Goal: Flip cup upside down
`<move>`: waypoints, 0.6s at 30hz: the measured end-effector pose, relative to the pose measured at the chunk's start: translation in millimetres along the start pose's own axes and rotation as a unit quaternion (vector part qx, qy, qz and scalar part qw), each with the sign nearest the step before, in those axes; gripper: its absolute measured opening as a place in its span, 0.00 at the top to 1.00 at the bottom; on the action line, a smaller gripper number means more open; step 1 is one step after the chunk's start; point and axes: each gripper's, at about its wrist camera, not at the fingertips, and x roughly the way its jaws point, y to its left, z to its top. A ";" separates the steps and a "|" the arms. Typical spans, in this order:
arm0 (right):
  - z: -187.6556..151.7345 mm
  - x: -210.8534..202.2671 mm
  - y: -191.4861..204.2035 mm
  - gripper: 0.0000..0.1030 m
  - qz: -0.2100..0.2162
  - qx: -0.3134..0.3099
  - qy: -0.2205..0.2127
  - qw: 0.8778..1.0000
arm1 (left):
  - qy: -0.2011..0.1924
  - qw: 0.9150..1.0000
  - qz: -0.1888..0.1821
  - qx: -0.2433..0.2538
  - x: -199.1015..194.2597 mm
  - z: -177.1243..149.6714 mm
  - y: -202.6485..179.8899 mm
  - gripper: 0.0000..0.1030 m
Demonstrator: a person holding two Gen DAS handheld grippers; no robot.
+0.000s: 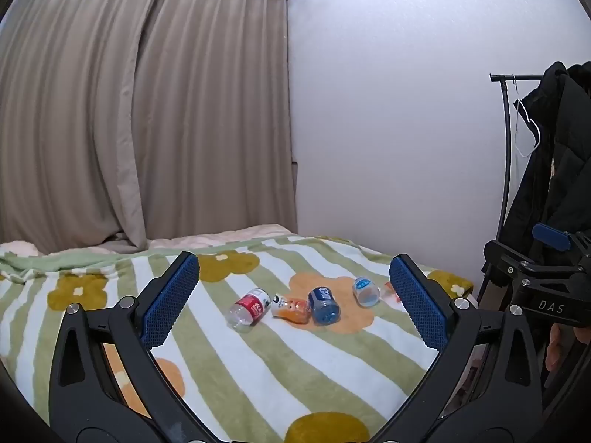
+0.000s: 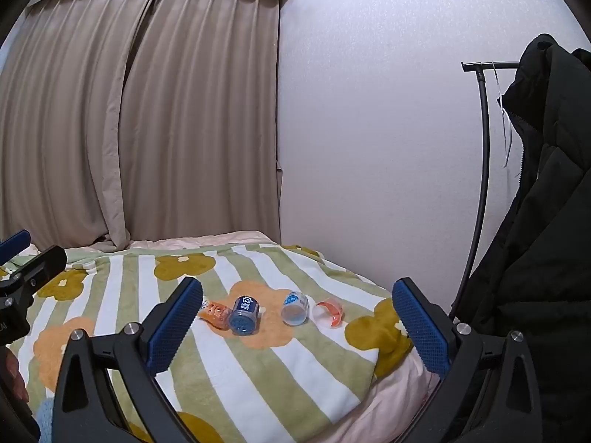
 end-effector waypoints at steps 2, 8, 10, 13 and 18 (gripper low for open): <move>0.2 0.6 0.0 0.01 0.001 0.000 0.001 1.000 | 0.000 1.000 0.000 0.000 -0.2 0.3 0.1 0.00; -0.1 0.0 -0.2 0.01 0.000 0.001 0.001 1.000 | 0.000 1.000 0.000 0.000 -0.2 -0.2 -0.6 0.00; -0.1 0.0 -0.2 0.01 0.000 0.000 0.000 1.000 | 0.000 1.000 0.000 0.000 0.0 0.0 -0.8 0.00; 0.0 0.0 -0.1 0.01 0.000 0.001 0.001 1.000 | 0.000 1.000 0.001 0.001 -0.5 0.1 -0.9 0.00; -0.1 0.0 -0.2 0.01 0.000 0.001 0.001 1.000 | 0.000 1.000 -0.001 0.000 -0.3 0.5 -0.5 0.00</move>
